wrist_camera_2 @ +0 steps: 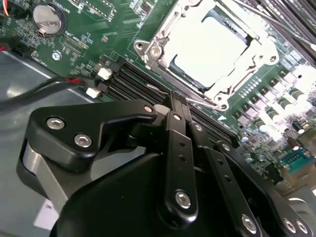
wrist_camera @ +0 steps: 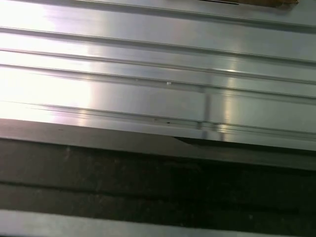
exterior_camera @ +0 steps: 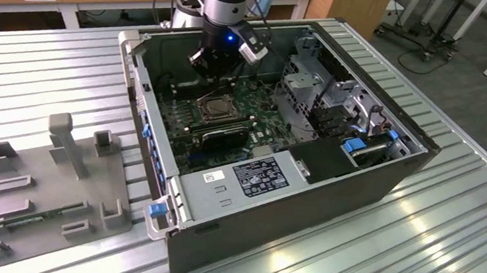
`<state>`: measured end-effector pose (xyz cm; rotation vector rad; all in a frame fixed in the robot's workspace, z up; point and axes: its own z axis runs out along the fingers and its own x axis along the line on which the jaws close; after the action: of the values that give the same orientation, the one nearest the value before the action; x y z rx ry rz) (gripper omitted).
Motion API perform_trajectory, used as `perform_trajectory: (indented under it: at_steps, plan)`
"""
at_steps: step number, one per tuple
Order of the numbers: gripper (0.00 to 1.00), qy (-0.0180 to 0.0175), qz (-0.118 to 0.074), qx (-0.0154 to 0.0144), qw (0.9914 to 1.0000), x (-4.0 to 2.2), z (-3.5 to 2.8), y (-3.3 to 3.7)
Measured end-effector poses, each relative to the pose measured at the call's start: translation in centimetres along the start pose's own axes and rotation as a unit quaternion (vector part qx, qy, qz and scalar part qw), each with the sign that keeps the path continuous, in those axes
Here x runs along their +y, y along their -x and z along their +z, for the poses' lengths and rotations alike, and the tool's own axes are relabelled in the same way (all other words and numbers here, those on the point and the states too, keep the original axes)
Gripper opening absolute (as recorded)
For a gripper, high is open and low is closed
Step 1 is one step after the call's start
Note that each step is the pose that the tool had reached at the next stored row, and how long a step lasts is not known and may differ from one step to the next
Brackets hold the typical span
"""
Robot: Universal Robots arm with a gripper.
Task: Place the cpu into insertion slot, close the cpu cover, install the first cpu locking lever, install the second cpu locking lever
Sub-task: 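Install the first cpu locking lever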
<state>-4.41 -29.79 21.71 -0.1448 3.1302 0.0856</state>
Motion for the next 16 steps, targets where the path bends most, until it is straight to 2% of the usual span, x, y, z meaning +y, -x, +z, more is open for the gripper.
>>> perform_trajectory:
  at_steps: [9,16]
  plan:
    - [0.11,-0.0001,0.002,-0.0001,1.00000,-0.01,0.61,0.03]
    - [0.11,-0.0001,0.005,-0.0002,0.99999,0.19,0.86,-0.29]
